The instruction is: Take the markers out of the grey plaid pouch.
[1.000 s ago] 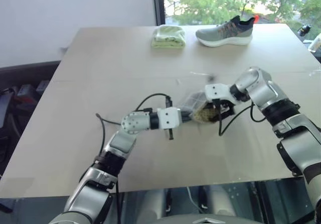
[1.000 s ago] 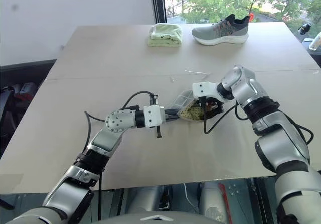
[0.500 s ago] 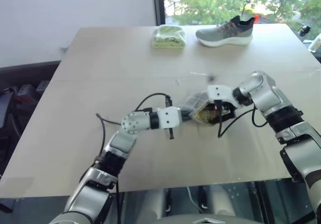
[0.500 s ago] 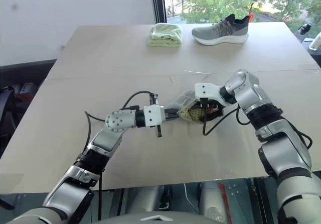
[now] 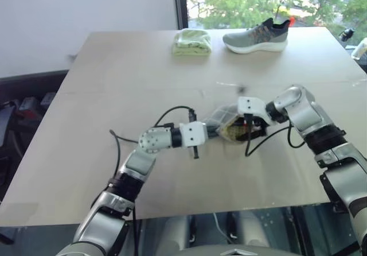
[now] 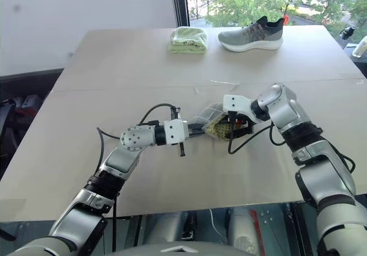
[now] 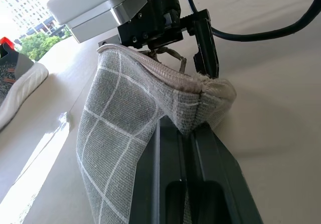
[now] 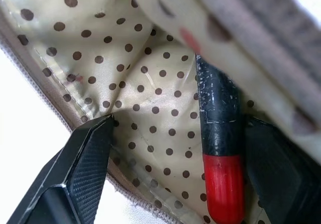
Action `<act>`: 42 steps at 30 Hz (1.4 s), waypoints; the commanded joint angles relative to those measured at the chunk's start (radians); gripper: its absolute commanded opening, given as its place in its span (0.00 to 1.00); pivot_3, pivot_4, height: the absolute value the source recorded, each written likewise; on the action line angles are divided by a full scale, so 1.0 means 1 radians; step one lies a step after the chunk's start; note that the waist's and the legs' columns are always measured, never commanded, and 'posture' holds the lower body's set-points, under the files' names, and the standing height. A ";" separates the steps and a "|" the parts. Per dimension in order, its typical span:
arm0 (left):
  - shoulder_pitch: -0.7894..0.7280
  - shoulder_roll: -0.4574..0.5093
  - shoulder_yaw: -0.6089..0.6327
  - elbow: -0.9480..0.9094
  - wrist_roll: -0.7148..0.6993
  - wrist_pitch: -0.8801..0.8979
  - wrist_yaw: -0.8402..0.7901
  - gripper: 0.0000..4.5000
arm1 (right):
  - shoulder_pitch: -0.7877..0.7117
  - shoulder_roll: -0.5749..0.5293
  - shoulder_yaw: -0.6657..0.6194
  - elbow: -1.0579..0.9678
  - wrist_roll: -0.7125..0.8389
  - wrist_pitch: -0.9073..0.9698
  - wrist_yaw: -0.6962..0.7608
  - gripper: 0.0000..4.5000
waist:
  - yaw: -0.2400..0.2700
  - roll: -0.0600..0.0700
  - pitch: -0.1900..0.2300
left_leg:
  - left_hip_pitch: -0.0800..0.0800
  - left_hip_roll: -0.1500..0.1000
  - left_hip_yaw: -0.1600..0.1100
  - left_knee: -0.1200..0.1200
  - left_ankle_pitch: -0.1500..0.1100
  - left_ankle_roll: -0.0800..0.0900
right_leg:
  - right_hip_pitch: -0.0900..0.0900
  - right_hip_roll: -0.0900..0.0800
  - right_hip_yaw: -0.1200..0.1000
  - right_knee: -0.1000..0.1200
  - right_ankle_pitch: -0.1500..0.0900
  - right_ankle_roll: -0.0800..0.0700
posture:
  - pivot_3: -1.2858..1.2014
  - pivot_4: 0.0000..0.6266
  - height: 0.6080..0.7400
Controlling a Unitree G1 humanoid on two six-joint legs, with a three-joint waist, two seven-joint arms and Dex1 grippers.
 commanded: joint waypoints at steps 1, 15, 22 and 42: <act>0.005 -0.002 0.011 -0.042 -0.004 -0.008 0.011 0.00 | 0.025 0.019 -0.031 0.014 0.015 0.033 -0.072 0.84 | -0.002 0.000 0.000 | 0.000 0.000 0.000 0.000 0.000 0.000 | 0.000 0.000 0.000 0.000 0.000 0.000 | 0.52 0.24 1.00; 0.022 -0.001 0.011 -0.057 0.000 0.000 0.030 0.00 | 0.180 -0.011 -0.134 -0.245 0.142 0.220 -0.163 0.84 | 0.004 0.000 0.000 | -0.001 0.000 0.000 0.000 0.000 0.000 | 0.000 -0.002 -0.001 0.000 0.001 -0.001 | 0.52 0.24 1.00; 0.025 -0.002 0.017 -0.054 0.008 0.003 0.048 0.00 | 0.262 -0.019 -0.163 -0.385 0.171 0.304 -0.263 0.77 | 0.008 0.000 0.000 | -0.001 0.000 -0.001 0.000 0.000 0.000 | 0.000 -0.002 -0.002 -0.001 0.001 -0.001 | 0.52 0.24 1.00; 0.043 0.006 0.017 -0.066 0.018 0.018 0.079 0.00 | 0.357 -0.029 -0.247 -0.717 0.321 0.492 -0.446 0.09 | 0.023 0.000 0.000 | -0.002 -0.001 -0.001 0.000 0.000 0.000 | -0.001 -0.001 -0.002 -0.001 0.001 -0.001 | 0.52 0.24 1.00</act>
